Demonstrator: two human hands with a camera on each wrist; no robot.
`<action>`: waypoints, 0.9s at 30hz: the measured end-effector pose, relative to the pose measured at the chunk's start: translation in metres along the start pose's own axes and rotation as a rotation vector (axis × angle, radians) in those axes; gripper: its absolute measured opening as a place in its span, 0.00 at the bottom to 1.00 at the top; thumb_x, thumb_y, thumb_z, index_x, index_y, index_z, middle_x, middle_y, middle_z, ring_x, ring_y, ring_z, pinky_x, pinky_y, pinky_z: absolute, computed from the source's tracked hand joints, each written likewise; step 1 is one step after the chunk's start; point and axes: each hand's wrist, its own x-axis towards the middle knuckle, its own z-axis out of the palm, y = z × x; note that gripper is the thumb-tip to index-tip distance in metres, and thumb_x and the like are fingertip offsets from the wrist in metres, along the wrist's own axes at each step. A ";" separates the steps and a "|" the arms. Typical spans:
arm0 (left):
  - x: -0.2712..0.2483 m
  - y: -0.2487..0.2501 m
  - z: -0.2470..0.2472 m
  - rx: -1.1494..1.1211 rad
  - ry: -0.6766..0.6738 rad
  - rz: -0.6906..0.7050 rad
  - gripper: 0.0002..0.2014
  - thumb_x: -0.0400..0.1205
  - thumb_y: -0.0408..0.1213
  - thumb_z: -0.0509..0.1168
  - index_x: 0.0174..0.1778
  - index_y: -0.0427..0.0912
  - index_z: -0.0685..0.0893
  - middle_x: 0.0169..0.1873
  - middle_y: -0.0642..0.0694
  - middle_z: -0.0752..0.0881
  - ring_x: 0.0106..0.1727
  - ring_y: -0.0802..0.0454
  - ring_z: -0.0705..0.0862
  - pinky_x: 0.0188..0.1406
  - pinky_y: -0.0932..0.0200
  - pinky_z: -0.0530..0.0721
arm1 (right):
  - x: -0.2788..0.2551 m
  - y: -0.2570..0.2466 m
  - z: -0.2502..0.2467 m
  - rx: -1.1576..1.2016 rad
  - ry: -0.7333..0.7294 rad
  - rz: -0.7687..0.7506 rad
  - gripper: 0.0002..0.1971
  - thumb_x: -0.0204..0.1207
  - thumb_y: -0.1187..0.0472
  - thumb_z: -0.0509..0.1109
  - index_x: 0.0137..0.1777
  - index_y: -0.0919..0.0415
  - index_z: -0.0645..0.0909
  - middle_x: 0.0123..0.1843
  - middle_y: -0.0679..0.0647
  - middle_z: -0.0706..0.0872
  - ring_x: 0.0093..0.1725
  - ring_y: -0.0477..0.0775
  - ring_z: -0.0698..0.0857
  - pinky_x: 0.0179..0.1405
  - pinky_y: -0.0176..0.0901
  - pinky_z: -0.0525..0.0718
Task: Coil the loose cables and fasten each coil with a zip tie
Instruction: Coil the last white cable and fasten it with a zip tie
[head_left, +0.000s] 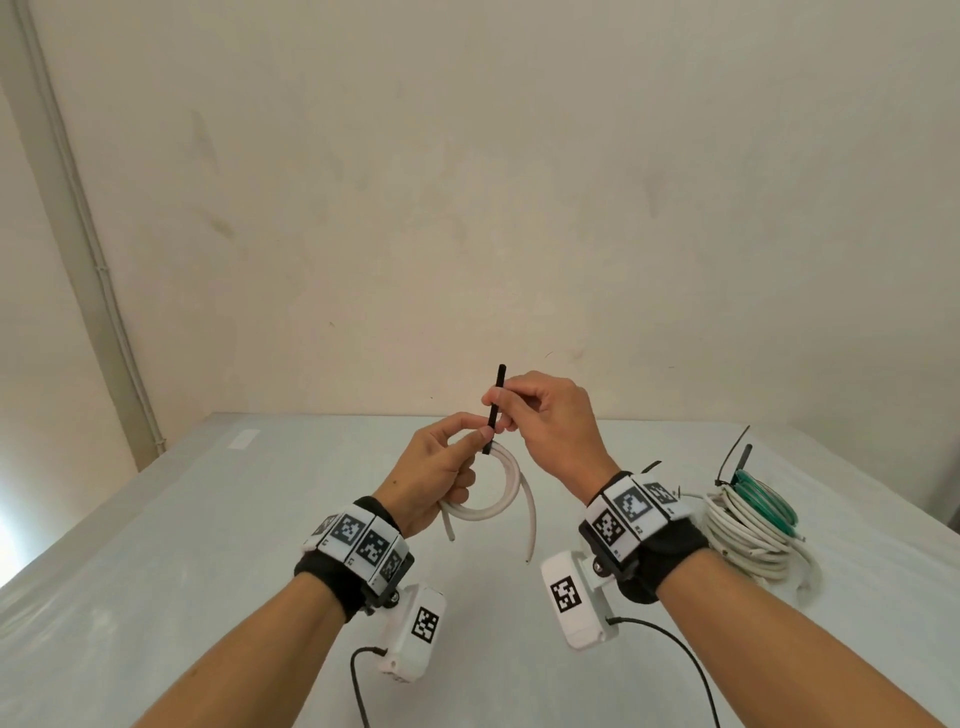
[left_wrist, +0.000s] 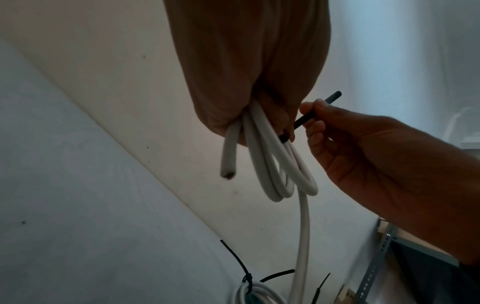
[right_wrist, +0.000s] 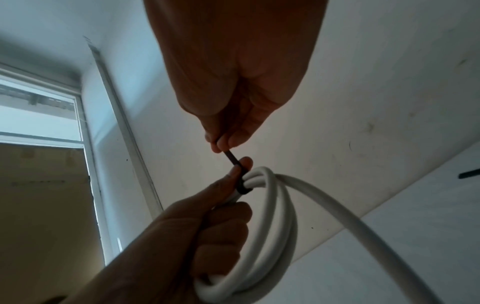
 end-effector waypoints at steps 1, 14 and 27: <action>0.001 -0.001 0.001 0.006 0.001 0.007 0.12 0.88 0.40 0.69 0.60 0.34 0.86 0.27 0.50 0.62 0.23 0.55 0.58 0.20 0.63 0.59 | -0.001 0.000 0.002 -0.012 0.014 -0.006 0.07 0.82 0.62 0.76 0.44 0.59 0.94 0.34 0.50 0.90 0.34 0.44 0.87 0.45 0.43 0.87; 0.026 0.016 0.001 -0.216 0.025 -0.102 0.07 0.89 0.33 0.66 0.61 0.39 0.87 0.25 0.54 0.62 0.21 0.60 0.58 0.14 0.69 0.60 | -0.013 0.021 -0.014 -0.174 -0.159 0.221 0.22 0.86 0.43 0.69 0.73 0.55 0.83 0.62 0.47 0.90 0.58 0.46 0.89 0.57 0.37 0.85; 0.042 -0.029 0.026 -0.381 0.115 -0.239 0.09 0.90 0.24 0.57 0.59 0.34 0.82 0.33 0.42 0.75 0.35 0.48 0.77 0.53 0.47 0.85 | -0.014 0.045 0.007 0.505 -0.052 0.785 0.13 0.80 0.80 0.51 0.49 0.66 0.74 0.38 0.61 0.76 0.37 0.58 0.79 0.42 0.53 0.76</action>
